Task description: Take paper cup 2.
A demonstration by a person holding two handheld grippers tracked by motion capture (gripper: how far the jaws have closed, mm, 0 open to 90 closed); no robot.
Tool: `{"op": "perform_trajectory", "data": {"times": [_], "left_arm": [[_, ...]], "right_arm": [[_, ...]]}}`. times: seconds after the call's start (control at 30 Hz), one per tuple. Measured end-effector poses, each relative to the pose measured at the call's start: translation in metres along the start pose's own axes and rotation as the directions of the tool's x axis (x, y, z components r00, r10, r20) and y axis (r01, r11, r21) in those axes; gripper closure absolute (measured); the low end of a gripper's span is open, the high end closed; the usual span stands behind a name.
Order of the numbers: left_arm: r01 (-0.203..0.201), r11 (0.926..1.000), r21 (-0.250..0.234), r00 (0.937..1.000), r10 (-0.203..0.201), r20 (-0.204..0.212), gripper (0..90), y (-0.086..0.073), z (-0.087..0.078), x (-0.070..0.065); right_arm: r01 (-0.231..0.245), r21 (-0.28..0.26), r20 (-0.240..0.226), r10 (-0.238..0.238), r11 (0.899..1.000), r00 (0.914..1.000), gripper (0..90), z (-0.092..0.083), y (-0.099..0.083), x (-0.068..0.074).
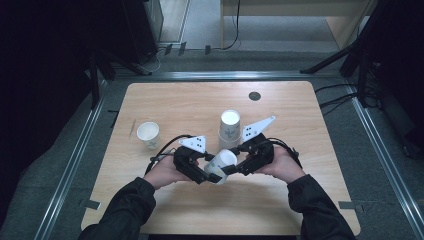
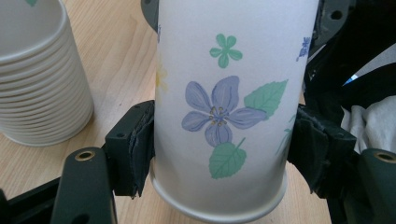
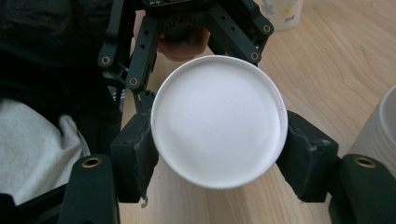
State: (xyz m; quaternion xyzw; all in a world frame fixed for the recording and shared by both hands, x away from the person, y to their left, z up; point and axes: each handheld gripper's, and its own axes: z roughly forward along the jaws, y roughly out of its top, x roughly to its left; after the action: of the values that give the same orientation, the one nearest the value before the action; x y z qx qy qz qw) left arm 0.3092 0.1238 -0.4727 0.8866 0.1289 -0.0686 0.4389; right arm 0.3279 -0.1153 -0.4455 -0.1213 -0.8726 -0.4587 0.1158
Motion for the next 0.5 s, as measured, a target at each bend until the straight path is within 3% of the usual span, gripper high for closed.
{"op": "perform_trajectory", "data": {"times": [0.2, 0.33, 0.5], "left_arm": [[0.009, 0.9999, 0.007, 0.9999, -0.009, -0.012, 29.3, -0.001, -0.009, 0.002], [0.014, 0.9999, -0.004, 0.999, -0.014, -0.042, 29.3, -0.001, -0.023, 0.003], [0.019, 0.9995, 0.025, 0.9968, -0.017, -0.078, 29.3, 0.007, -0.034, 0.0]], "right_arm": [[0.034, 0.02, 0.039, -0.035, 0.999, 0.9986, 27.0, 0.0, -0.001, 0.002], [0.036, 0.039, 0.059, -0.038, 0.999, 0.9975, 25.8, 0.0, -0.004, 0.0], [0.059, 0.083, 0.074, -0.065, 0.995, 0.9951, 26.0, 0.006, -0.008, -0.002]]}}
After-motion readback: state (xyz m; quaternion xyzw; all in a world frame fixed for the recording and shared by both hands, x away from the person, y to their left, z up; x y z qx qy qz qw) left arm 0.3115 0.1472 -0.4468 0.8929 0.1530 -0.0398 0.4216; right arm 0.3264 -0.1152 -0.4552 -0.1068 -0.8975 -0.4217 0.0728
